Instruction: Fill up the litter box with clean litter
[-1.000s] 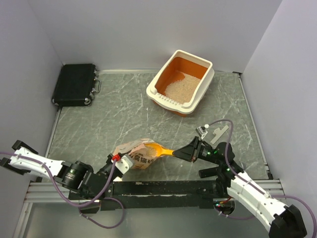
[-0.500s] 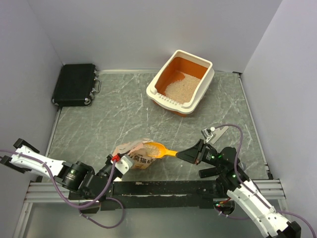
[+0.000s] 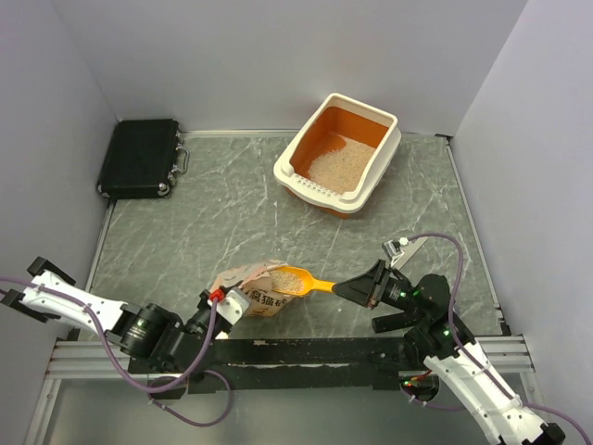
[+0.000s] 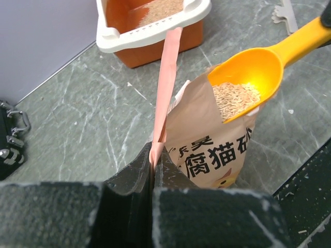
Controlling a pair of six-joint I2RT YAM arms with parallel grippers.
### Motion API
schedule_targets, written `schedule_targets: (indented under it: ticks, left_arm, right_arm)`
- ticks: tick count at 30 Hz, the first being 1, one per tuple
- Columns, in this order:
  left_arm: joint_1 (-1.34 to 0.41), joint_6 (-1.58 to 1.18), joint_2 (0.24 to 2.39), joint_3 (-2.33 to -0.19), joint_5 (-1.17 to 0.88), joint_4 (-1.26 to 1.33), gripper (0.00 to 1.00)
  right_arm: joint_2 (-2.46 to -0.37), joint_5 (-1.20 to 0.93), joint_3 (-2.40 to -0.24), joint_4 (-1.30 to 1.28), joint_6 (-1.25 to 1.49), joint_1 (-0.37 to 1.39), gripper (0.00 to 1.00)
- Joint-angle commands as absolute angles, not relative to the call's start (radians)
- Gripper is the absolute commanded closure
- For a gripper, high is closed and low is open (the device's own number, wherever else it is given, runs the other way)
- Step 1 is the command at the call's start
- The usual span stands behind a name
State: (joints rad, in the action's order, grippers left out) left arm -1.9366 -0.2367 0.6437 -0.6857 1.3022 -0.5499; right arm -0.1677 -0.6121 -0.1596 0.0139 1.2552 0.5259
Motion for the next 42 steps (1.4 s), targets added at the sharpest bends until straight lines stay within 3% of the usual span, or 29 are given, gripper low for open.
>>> schedule_targets:
  ticks: [1, 3, 6, 15, 23, 33, 42]
  left_arm:
    - [-1.939, -0.476, 0.688, -0.805, 1.557, -0.861, 0.99]
    - [-1.939, -0.726, 0.718, -0.862, 1.589, -1.022, 0.99]
    - [-1.939, -0.890, 0.768, -0.891, 1.600, -1.176, 0.99]
    - [-1.939, -0.884, 0.779, -0.876, 1.615, -1.160, 0.99]
    - [-1.937, -0.715, 0.732, -0.842, 1.605, -1.008, 0.99]
    - [-1.939, -0.862, 0.799, -0.865, 1.611, -1.144, 0.99]
    - [-1.937, -0.827, 0.773, -0.861, 1.614, -1.102, 0.99]
  right_arm:
    - [-0.144, -0.563, -0.255, 0.003, 1.256, 0.522, 1.00]
    - [-0.137, -0.565, -0.262, -0.026, 1.255, 0.522, 1.00]
    - [-0.127, -0.561, -0.279, -0.052, 1.247, 0.522, 1.00]
    - [-0.092, -0.563, -0.316, -0.115, 1.241, 0.522, 1.00]
    - [-0.156, -0.587, -0.331, -0.038, 1.236, 0.520, 1.00]
    - [-0.215, -0.594, -0.364, -0.024, 1.213, 0.525, 1.00]
    - [-0.189, -0.549, -0.359, -0.044, 1.239, 0.525, 1.00]
